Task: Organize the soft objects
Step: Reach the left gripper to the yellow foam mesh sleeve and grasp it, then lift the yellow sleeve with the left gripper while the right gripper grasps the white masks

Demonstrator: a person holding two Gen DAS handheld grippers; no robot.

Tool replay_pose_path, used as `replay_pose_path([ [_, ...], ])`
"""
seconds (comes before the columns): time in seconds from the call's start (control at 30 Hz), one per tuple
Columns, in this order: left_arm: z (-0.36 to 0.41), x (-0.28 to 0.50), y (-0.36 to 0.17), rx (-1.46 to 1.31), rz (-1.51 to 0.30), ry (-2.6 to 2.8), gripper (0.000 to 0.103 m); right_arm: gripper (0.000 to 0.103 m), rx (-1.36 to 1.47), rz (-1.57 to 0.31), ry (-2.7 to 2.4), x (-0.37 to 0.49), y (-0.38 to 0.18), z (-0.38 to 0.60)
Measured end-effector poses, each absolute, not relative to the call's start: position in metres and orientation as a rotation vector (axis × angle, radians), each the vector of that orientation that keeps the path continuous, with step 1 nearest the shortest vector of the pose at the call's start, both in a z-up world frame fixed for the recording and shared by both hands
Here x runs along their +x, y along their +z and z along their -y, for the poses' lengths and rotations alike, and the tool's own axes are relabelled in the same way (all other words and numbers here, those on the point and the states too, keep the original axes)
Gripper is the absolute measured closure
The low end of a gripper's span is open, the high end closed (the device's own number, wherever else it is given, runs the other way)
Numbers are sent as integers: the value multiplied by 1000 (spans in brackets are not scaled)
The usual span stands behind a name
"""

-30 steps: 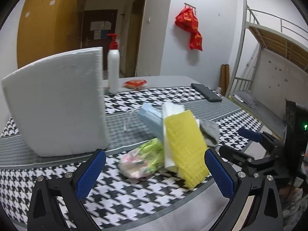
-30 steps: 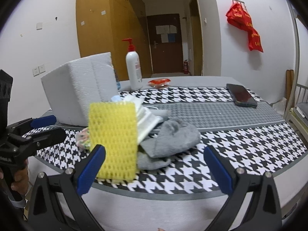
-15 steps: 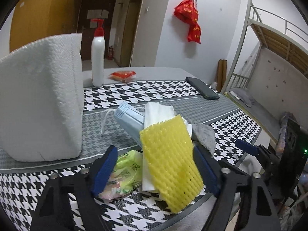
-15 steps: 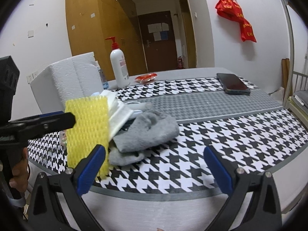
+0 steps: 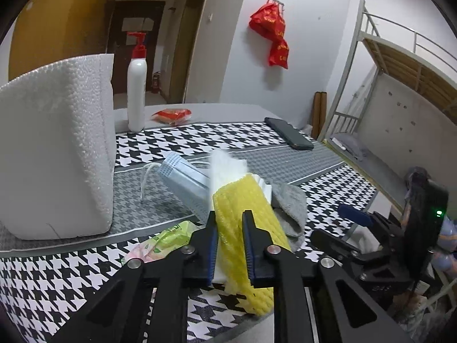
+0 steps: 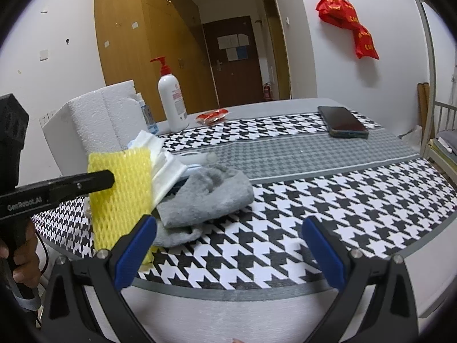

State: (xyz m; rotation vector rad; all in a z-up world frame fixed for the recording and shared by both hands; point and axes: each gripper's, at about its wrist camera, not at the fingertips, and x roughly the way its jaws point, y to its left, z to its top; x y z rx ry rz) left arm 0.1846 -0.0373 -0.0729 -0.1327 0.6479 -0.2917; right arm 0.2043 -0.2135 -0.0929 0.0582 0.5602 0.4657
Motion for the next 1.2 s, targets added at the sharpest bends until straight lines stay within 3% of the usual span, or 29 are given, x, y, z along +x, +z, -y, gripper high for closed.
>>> replay_pose_path([
  [0.7,0,135,-60,-115,-564,-256,90,0,14,-554,509,192,-78,183],
  [1.13,-45,119,-80,-116,-568,-102,90,1,-23,-577,580,191,-71,139],
  [1.2,-50,117,-83,-120,-568,-93,90,4,-34,-583,591,192,-71,132],
])
